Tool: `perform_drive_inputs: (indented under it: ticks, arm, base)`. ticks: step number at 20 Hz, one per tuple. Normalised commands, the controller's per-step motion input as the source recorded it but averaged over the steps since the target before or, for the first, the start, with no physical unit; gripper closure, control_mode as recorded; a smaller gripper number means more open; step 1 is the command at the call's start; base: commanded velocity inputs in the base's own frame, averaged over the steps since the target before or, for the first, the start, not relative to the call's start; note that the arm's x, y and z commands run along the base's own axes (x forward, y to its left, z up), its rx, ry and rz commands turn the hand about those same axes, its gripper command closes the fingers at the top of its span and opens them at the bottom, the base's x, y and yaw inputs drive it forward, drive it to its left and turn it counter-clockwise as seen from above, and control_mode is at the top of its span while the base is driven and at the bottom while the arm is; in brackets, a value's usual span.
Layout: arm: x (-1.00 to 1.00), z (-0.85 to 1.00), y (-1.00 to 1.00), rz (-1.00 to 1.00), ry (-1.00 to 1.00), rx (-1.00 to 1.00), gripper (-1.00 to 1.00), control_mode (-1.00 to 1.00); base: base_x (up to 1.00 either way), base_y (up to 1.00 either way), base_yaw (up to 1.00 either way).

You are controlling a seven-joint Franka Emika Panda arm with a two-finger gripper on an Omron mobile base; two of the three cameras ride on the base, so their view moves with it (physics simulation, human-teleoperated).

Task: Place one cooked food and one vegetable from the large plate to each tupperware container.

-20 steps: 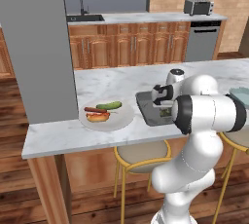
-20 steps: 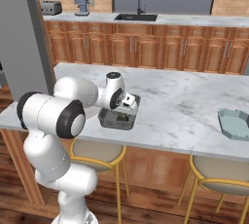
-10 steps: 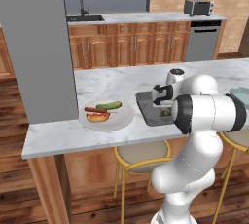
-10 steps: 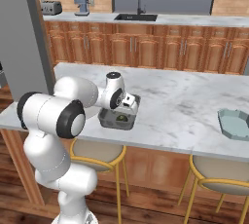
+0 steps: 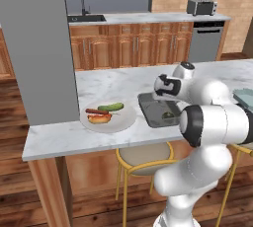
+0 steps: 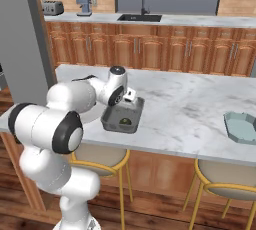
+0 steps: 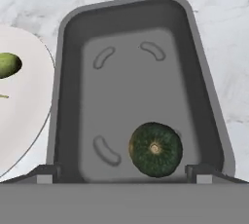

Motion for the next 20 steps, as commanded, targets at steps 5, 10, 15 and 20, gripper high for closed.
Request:
perform_drive_inputs:
  ticks: [5, 10, 15, 20]
  arm:
    - [-0.12, 0.52, 0.73, 0.37, -0.24, 0.01, -1.0, -1.0]
    - [0.0, 0.43, 0.94, 0.34, -0.06, 0.0, -1.0, -1.0]
    - [-0.01, 0.29, 0.96, 0.29, 0.02, -0.03, -1.0, -1.0]
    - [-0.01, -0.04, 0.69, 0.18, 0.06, -0.12, -1.0, -1.0]
  base:
    - [0.0, 0.0, 0.0]
    - [0.0, 0.0, 0.0]
    - [0.0, 0.0, 0.0]
    - [0.0, 0.0, 0.0]
